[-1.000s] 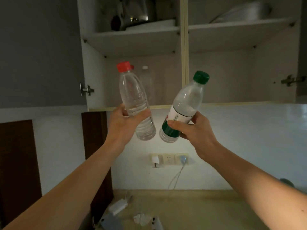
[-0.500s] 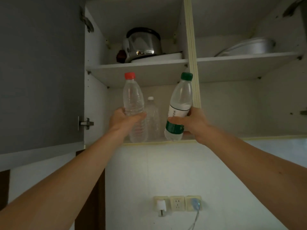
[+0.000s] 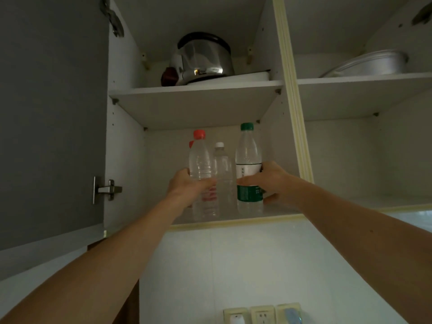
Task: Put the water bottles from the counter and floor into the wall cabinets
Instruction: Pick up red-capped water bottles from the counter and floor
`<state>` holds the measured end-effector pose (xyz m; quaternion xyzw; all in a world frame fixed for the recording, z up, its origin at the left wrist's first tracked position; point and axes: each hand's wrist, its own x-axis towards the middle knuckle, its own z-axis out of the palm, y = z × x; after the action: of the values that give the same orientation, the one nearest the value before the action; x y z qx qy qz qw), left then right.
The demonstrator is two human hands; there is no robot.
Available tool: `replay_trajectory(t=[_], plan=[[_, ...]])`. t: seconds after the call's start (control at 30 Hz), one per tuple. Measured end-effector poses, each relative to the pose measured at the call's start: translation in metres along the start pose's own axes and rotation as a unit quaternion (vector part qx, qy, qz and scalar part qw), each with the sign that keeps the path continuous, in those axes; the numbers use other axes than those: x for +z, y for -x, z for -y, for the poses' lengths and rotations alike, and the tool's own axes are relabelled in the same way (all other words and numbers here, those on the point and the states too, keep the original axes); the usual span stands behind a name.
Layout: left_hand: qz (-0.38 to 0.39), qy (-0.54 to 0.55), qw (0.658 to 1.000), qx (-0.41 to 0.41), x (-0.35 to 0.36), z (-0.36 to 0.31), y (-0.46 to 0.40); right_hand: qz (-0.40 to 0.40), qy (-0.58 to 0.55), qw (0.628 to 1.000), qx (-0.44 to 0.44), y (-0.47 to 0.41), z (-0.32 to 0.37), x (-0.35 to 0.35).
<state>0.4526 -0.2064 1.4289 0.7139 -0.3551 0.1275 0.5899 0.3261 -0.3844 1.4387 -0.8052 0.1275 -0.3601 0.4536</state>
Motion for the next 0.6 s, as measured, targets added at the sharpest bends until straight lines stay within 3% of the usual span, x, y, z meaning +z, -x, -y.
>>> replay_trajectory(t=[0.2, 0.33, 0.6], plan=[[0.032, -0.068, 0.996, 0.047, 0.005, 0.013, -0.005, -0.018, 0.041, 0.999, -0.008, -0.012, -0.013, 0.005], [-0.004, -0.124, 0.988, 0.089, 0.006, 0.023, -0.005, 0.018, 0.062, 0.997, -0.037, -0.017, -0.018, 0.001], [-0.018, -0.139, 0.989, 0.044, 0.026, 0.031, -0.028, 0.039, 0.095, 0.994, -0.042, -0.031, -0.030, 0.000]])
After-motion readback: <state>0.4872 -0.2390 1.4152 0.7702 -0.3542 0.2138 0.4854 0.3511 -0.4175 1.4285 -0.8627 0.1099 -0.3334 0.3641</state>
